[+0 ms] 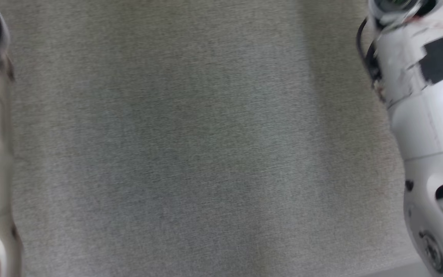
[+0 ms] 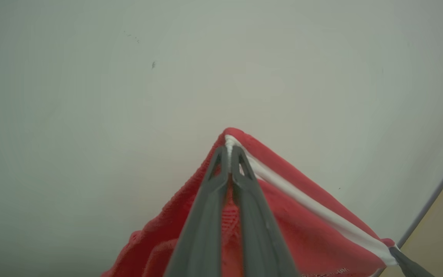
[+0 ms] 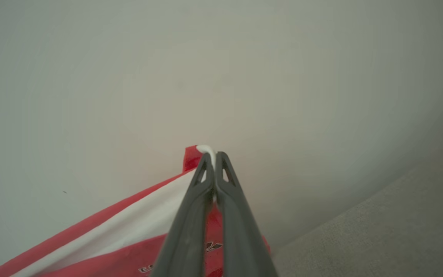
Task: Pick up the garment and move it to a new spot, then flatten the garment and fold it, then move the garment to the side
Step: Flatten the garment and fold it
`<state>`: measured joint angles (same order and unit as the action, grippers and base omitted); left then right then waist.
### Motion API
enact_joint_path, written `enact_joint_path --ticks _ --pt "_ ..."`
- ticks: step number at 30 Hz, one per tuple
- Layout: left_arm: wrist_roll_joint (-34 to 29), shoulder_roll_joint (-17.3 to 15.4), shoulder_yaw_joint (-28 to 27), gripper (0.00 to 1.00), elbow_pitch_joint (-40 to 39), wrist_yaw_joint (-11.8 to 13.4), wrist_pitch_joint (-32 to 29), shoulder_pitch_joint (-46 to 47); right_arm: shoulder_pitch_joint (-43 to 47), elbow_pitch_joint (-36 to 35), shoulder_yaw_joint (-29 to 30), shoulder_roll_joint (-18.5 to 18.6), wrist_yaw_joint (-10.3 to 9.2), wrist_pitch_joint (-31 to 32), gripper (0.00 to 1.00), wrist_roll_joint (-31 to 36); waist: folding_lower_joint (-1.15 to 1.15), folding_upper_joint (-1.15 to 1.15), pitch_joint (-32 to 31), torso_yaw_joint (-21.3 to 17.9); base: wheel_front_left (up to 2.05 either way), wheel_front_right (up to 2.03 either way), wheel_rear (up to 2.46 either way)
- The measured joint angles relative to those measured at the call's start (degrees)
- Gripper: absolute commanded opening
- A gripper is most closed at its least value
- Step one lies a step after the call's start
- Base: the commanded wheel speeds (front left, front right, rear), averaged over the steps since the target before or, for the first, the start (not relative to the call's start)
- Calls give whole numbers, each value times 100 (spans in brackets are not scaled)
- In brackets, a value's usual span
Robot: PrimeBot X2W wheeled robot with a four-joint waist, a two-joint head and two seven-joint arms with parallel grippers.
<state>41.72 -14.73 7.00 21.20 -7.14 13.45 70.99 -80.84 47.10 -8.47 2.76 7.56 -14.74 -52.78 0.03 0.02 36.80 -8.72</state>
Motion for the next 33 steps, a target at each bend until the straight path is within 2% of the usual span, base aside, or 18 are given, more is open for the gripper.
enact_joint_path --ticks 5,9,13,14,20,26,33 --pt "321 20 159 0 -196 -22 94 -958 475 -16 -375 70 0 245 0 -164 -2 0 -54 127 0 0 0" --pt "628 15 512 0 -558 -30 136 -2098 1273 -290 -716 405 -1 726 0 -413 -3 -1 -295 223 0 0 0" --pt "771 92 743 0 -868 -35 151 -3259 2408 -831 -803 693 -1 1091 0 -839 -4 -2 -694 318 0 0 0" --pt "795 147 835 0 -984 -35 152 -3839 3051 -1152 -810 837 -1 1188 0 -961 -4 -2 -942 353 0 0 0" --pt "713 176 1072 0 -1103 -36 153 -5209 4817 -2112 -568 1039 -1 1338 0 -1225 -6 -3 -1726 409 0 0 0" --pt "557 67 1280 0 -1036 -36 159 -6017 6263 -2796 -292 1109 -1 1987 0 -1068 -6 -3 -2439 425 0 0 0" --pt "681 -286 1619 0 -1104 -35 -350 -6863 7650 -3327 132 1114 -1 3441 0 -252 -5 -4 -3085 399 0 0 0"
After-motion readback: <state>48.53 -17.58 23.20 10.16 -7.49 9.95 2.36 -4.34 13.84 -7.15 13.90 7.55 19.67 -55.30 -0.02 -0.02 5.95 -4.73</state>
